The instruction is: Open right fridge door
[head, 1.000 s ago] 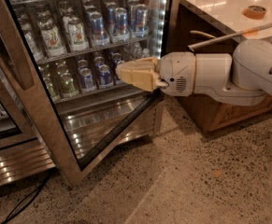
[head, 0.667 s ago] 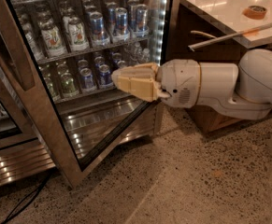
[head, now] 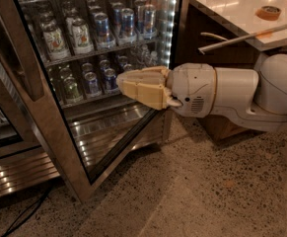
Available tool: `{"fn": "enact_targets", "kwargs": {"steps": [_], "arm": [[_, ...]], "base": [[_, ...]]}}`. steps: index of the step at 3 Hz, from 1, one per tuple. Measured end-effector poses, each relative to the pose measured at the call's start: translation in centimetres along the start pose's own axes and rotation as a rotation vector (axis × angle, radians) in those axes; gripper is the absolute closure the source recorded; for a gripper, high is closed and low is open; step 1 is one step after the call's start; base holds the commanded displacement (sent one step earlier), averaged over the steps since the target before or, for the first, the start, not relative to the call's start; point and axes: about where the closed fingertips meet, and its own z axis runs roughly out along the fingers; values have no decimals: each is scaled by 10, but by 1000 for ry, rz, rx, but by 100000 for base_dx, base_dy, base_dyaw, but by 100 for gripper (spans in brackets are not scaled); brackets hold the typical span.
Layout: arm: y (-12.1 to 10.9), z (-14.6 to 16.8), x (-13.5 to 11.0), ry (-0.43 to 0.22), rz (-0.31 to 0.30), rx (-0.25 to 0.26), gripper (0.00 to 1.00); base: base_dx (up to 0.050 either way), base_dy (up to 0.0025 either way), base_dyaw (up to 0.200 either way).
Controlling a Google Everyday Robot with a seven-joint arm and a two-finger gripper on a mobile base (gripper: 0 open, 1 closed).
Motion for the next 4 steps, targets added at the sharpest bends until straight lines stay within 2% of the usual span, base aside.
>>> {"fn": "enact_targets", "kwargs": {"steps": [1, 2, 4], "arm": [[31, -7, 11, -33, -20, -26, 100], [91, -20, 32, -96, -58, -77, 100], [84, -17, 28, -81, -59, -68, 100]], "base": [[0, 0, 0], [0, 0, 0], [-4949, -1, 9]]}}
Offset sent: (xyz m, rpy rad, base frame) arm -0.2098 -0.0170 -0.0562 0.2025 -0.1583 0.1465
